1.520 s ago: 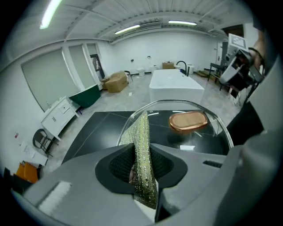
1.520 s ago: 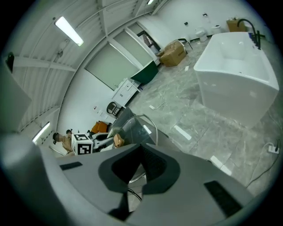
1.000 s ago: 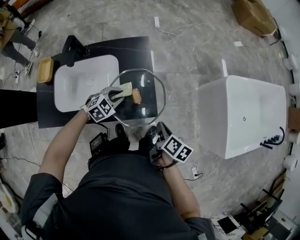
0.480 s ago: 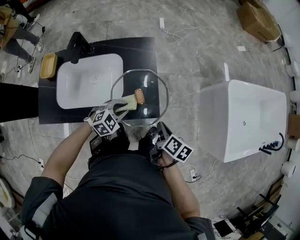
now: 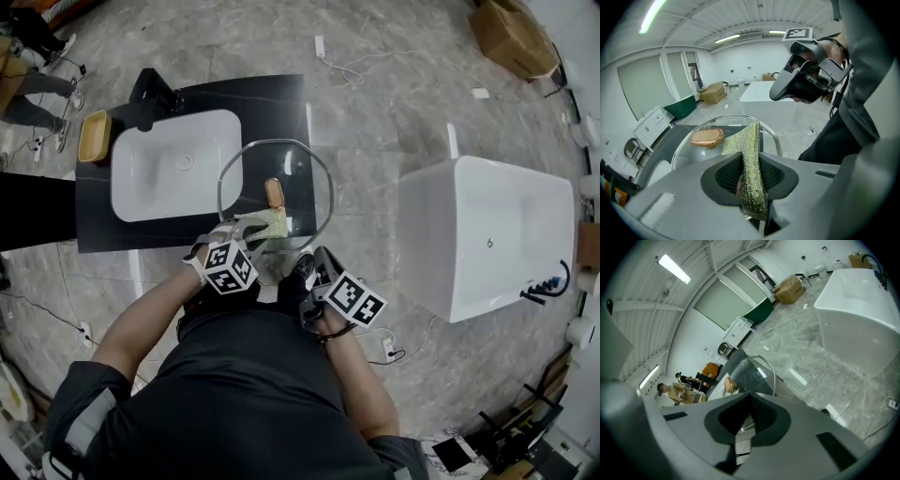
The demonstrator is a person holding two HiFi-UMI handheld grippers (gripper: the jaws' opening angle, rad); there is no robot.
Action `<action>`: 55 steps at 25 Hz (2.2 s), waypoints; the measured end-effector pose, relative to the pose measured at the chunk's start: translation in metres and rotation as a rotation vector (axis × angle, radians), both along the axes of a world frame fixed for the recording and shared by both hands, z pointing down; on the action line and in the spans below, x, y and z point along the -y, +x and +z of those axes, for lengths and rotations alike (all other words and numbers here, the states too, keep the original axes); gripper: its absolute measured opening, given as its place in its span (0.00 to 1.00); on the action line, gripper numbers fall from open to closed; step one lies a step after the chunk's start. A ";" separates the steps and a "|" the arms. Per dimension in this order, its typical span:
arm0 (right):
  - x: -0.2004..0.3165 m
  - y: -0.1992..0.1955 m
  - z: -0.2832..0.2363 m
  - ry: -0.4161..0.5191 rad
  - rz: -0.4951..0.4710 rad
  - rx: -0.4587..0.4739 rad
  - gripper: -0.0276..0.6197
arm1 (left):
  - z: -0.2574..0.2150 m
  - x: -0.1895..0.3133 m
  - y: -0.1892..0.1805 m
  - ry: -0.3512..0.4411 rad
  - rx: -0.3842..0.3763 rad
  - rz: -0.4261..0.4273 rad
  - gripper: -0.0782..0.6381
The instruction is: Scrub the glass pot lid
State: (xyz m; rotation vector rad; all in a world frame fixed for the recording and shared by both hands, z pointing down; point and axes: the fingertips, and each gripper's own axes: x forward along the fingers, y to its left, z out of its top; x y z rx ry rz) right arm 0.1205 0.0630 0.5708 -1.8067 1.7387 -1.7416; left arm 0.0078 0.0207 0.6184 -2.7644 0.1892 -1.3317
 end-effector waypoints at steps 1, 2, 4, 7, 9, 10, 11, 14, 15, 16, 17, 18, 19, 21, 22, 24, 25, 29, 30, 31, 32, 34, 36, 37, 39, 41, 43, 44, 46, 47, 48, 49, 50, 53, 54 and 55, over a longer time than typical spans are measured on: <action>-0.002 0.001 0.001 -0.001 0.004 0.001 0.05 | 0.001 -0.003 0.005 -0.007 0.004 0.003 0.21; -0.004 0.003 0.001 -0.002 0.010 0.002 0.05 | 0.001 -0.005 0.010 -0.016 0.008 0.007 0.21; -0.007 0.008 0.001 -0.002 0.020 0.004 0.05 | -0.001 -0.012 0.020 -0.045 0.014 0.022 0.21; -0.009 0.016 0.001 0.000 0.031 0.005 0.05 | -0.005 -0.027 0.034 -0.094 0.014 0.065 0.21; -0.010 0.019 0.002 -0.001 0.031 0.005 0.05 | -0.007 -0.039 0.040 -0.113 0.015 0.102 0.21; -0.010 0.020 0.002 -0.001 0.029 0.005 0.05 | -0.010 -0.044 0.041 -0.120 0.012 0.115 0.21; -0.010 0.020 0.002 -0.001 0.026 0.005 0.05 | -0.013 -0.047 0.042 -0.129 0.002 0.119 0.21; -0.007 0.017 0.000 0.003 0.010 0.007 0.05 | -0.034 -0.044 0.042 -0.163 -0.065 0.070 0.21; -0.005 0.015 0.000 0.007 0.003 0.007 0.05 | -0.046 -0.037 0.042 -0.174 -0.100 0.038 0.21; -0.003 0.014 -0.001 0.010 -0.004 0.006 0.05 | -0.059 -0.027 0.040 -0.180 -0.137 0.003 0.21; -0.001 0.013 -0.002 0.013 -0.009 0.006 0.05 | -0.073 -0.015 0.039 -0.178 -0.174 -0.032 0.21; 0.000 0.013 -0.003 0.015 -0.013 0.007 0.05 | -0.087 -0.001 0.036 -0.166 -0.205 -0.064 0.21; 0.000 0.012 -0.004 0.016 -0.017 0.008 0.05 | -0.100 0.015 0.031 -0.145 -0.227 -0.094 0.21; 0.001 0.011 -0.004 0.019 -0.021 0.009 0.05 | -0.121 0.055 0.018 -0.075 -0.243 -0.155 0.21; 0.001 0.011 -0.004 0.019 -0.021 0.008 0.05 | -0.128 0.078 0.013 -0.034 -0.242 -0.185 0.21; -0.002 0.014 -0.004 0.016 -0.014 0.006 0.05 | -0.133 0.122 0.010 0.034 -0.230 -0.231 0.21; -0.004 0.016 -0.004 0.015 -0.007 0.005 0.05 | -0.131 0.141 0.013 0.049 -0.226 -0.243 0.21; -0.019 0.032 0.000 0.004 0.036 0.003 0.05 | -0.098 0.190 0.046 0.008 -0.171 -0.245 0.21; -0.024 0.039 0.001 0.000 0.051 0.003 0.05 | -0.084 0.195 0.055 0.013 -0.126 -0.230 0.21; -0.029 0.046 0.003 -0.005 0.067 0.003 0.05 | -0.069 0.197 0.064 0.028 -0.077 -0.206 0.21; -0.034 0.054 0.005 -0.010 0.086 0.002 0.05 | -0.055 0.196 0.072 0.040 -0.033 -0.180 0.21; -0.046 0.070 0.008 -0.021 0.125 0.004 0.05 | -0.031 0.189 0.085 0.032 0.031 -0.149 0.21; -0.055 0.083 0.010 -0.028 0.153 0.010 0.05 | -0.014 0.179 0.092 0.007 0.066 -0.142 0.21; -0.058 0.089 0.011 -0.029 0.158 0.013 0.05 | -0.008 0.175 0.093 -0.002 0.079 -0.140 0.21; -0.059 0.096 0.014 -0.031 0.157 0.022 0.05 | -0.002 0.164 0.096 -0.015 0.099 -0.113 0.21; -0.055 0.098 0.016 -0.033 0.145 0.031 0.05 | -0.003 0.154 0.097 -0.027 0.113 -0.063 0.21; -0.048 0.095 0.017 -0.031 0.121 0.038 0.05 | -0.006 0.147 0.096 -0.046 0.118 -0.030 0.21; -0.043 0.093 0.017 -0.029 0.108 0.039 0.05 | -0.007 0.145 0.093 -0.061 0.117 -0.029 0.21; -0.033 0.086 0.016 -0.022 0.082 0.038 0.05 | -0.011 0.144 0.086 -0.097 0.105 -0.051 0.21; -0.029 0.083 0.015 -0.019 0.071 0.037 0.05 | -0.013 0.142 0.081 -0.116 0.093 -0.066 0.21; -0.025 0.079 0.015 -0.017 0.061 0.035 0.05 | -0.015 0.141 0.076 -0.132 0.080 -0.080 0.21; -0.022 0.076 0.014 -0.016 0.051 0.033 0.05 | -0.016 0.141 0.071 -0.142 0.067 -0.093 0.21; -0.019 0.073 0.013 -0.014 0.041 0.030 0.05 | -0.016 0.141 0.065 -0.147 0.054 -0.104 0.21; -0.013 0.063 0.010 -0.010 0.019 0.023 0.05 | -0.018 0.142 0.052 -0.167 0.023 -0.133 0.21; -0.012 0.060 0.009 -0.010 0.013 0.021 0.05 | -0.020 0.143 0.048 -0.175 0.013 -0.142 0.21; -0.012 0.057 0.009 -0.010 0.008 0.021 0.05 | -0.021 0.144 0.045 -0.181 0.003 -0.151 0.21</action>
